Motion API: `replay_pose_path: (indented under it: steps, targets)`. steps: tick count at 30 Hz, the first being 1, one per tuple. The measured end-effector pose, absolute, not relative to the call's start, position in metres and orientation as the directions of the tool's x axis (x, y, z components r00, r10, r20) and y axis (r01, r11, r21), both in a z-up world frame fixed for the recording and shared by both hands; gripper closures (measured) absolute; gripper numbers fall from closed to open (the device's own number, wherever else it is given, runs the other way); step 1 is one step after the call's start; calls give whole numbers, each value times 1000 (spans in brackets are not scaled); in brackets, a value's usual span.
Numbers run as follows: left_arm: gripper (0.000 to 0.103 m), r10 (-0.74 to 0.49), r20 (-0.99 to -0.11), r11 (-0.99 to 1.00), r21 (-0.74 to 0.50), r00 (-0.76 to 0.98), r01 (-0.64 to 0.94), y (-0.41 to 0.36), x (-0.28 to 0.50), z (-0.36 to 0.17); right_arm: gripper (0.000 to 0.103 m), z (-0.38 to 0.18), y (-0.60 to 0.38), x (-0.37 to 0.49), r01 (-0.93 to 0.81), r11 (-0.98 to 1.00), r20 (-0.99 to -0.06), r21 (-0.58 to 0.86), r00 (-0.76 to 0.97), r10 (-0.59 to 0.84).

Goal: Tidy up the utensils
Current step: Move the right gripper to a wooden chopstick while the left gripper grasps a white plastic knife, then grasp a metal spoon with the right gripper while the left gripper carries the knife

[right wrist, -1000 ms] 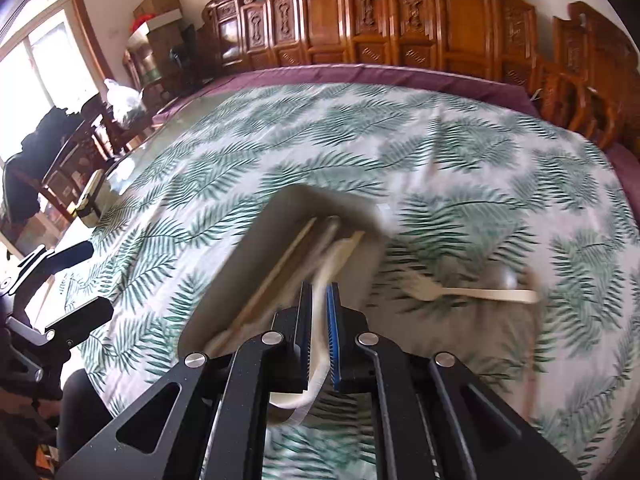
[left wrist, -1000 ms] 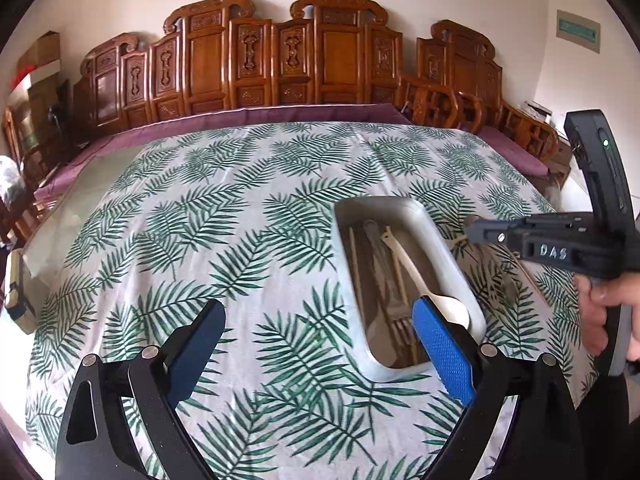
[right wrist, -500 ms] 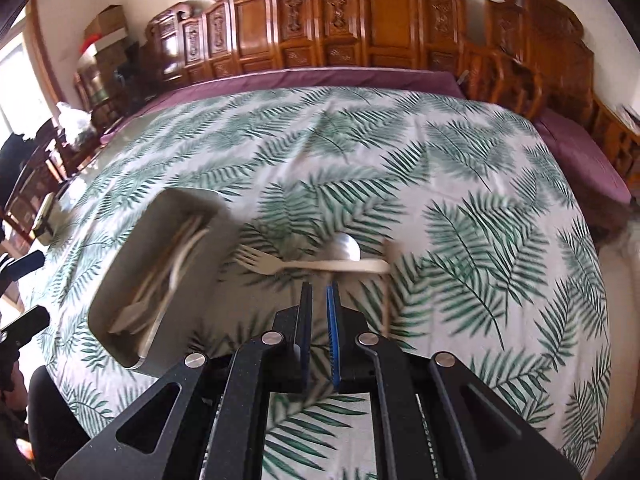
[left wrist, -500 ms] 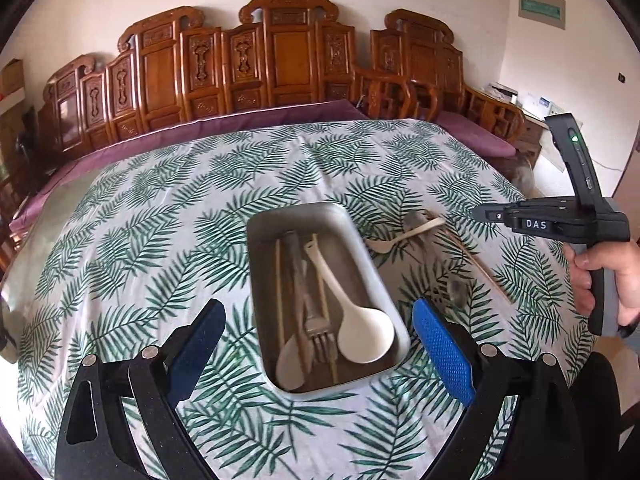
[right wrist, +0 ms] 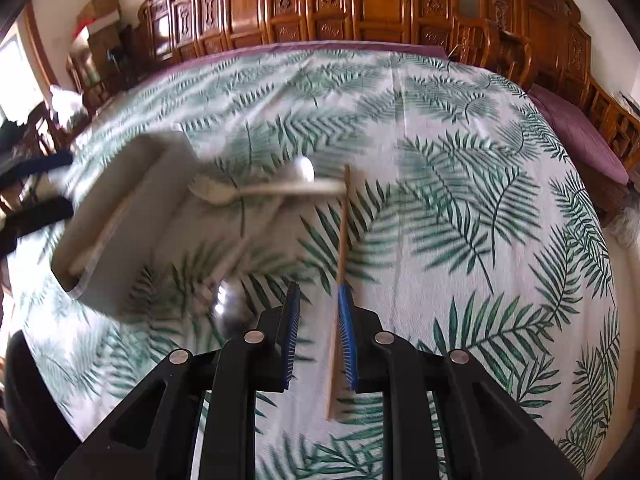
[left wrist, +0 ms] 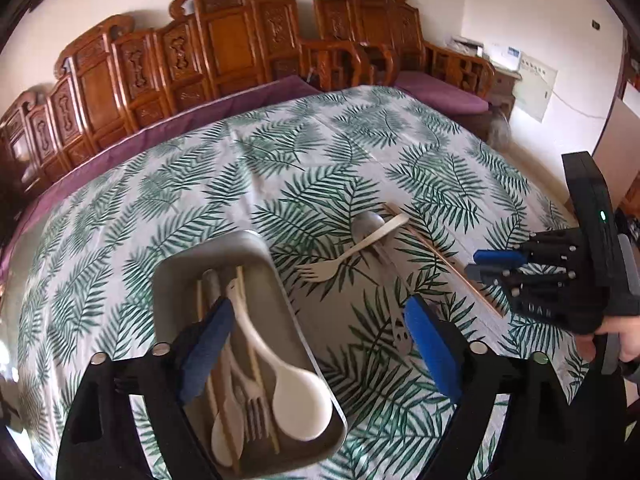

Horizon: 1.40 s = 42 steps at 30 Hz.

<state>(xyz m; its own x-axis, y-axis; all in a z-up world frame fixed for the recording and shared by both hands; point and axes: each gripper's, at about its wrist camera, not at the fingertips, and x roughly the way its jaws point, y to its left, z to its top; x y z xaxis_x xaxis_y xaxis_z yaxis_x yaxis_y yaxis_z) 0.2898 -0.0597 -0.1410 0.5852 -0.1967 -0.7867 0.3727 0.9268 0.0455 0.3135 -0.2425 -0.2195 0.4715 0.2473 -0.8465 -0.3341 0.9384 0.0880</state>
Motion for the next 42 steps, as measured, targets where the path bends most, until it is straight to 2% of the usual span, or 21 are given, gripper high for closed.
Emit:
replay_pose_path:
  steps: [13, 17, 23, 29, 36, 42]
  targets:
    - [50, -106, -897, 884, 113, 430, 454, -115, 363, -193, 82, -225, -268, 313, -323, 929, -823, 179, 469, 322]
    - [62, -76, -917, 866, 134, 391, 482, -126, 376, -207, 82, -224, -273, 312, -319, 923, -815, 213, 463, 348]
    - [67, -14, -936, 857, 170, 351, 486, -131, 389, -226, 81, -224, -278, 315, -305, 923, -814, 232, 458, 356]
    - [72, -23, -934, 861, 163, 356, 483, -132, 395, -227, 81, -226, -278, 315, -308, 922, -821, 234, 446, 357]
    - [97, -54, -930, 858, 143, 364, 494, -135, 396, -227, 81, -224, -269, 313, -321, 917, -819, 236, 442, 366]
    - [98, -97, -918, 874, 107, 385, 474, -129, 386, -215, 81, -225, -253, 316, -333, 915, -823, 228, 436, 363]
